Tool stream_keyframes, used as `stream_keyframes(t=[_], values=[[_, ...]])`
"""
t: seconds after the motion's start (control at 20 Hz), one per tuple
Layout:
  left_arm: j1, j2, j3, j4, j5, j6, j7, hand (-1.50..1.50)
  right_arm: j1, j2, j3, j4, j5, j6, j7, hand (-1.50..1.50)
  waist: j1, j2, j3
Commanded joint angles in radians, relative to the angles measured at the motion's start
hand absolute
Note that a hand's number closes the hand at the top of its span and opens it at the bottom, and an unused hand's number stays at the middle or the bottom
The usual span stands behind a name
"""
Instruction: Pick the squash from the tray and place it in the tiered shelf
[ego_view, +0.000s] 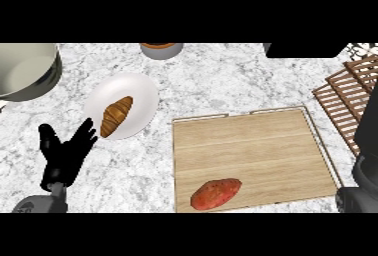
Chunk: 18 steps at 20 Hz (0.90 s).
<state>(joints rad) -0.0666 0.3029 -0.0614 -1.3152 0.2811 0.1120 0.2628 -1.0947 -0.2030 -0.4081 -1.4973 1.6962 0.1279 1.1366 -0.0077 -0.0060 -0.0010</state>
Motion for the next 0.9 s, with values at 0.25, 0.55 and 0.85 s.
stream_keyframes(t=[0.25,0.55,0.85], values=[[0.051,-0.001,0.004,-0.024,-0.008,-0.033,-0.036,0.0,-0.049,-0.156,-0.159,0.036,-0.043,0.152,-0.014,1.5,0.009,0.004,0.001],[0.052,-0.036,-0.016,-0.073,-0.035,0.017,0.008,0.0,0.008,-0.21,-0.233,0.015,-0.124,0.245,-0.11,1.5,0.006,0.001,0.001],[0.042,-0.016,0.002,-0.117,-0.029,-0.007,0.062,0.0,0.065,-0.26,-0.235,0.067,-0.15,0.207,-0.131,1.5,0.012,0.004,0.001]])
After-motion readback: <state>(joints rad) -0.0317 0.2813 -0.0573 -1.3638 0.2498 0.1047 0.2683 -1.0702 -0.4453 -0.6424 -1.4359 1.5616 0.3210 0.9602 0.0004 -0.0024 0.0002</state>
